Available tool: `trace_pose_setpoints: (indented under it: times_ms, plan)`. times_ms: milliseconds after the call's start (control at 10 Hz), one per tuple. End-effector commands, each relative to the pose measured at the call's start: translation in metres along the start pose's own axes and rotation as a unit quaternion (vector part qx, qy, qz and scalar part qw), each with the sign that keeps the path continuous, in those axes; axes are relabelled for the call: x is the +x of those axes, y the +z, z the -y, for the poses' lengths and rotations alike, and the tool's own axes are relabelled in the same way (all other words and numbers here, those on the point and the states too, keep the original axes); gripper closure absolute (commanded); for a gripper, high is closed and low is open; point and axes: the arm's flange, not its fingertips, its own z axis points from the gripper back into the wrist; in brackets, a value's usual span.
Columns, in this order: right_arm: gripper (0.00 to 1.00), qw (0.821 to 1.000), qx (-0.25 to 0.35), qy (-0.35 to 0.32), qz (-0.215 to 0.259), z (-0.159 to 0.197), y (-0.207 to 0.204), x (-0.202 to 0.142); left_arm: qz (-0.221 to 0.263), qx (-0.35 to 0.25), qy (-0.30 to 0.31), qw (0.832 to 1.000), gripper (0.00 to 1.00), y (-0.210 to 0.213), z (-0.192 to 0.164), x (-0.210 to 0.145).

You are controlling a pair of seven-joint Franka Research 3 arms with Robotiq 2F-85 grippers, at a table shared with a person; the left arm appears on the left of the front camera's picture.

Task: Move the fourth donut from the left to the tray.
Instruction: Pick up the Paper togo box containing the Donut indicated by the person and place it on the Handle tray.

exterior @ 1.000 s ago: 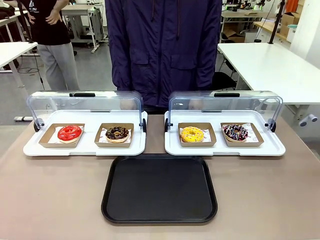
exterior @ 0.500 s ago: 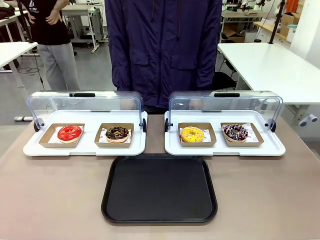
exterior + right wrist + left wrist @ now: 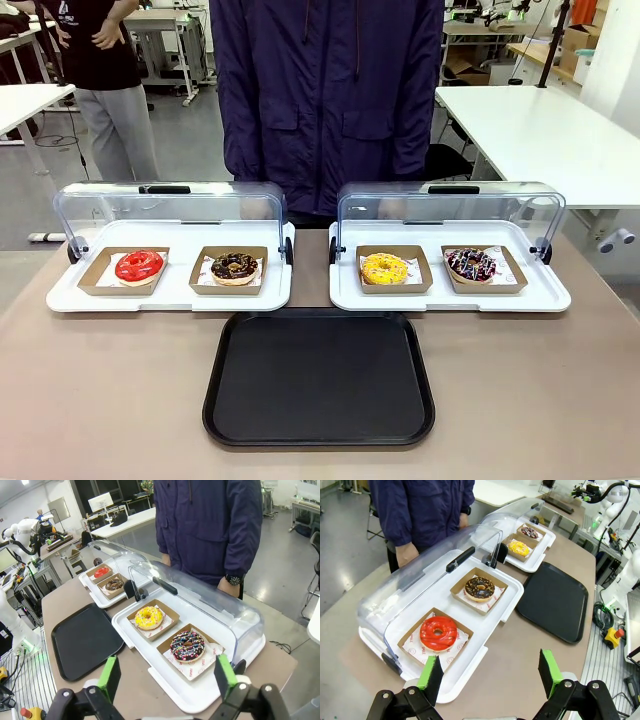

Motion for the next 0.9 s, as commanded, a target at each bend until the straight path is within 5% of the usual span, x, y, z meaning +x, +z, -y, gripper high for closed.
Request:
trace_pose_setpoints:
  times_ms: [0,800]
  plan:
    - [0.00,1.000,-0.001,0.012,0.016,0.0034,-0.0015,0.0019,0.003,-0.005,-0.009,1.000,0.00,0.0019,-0.0005,0.0011]
    - [0.00,1.000,-0.001,0.012,0.016,0.0034,-0.0015,0.0019,0.003,-0.005,-0.009,1.000,0.00,0.0019,-0.0005,0.0011]
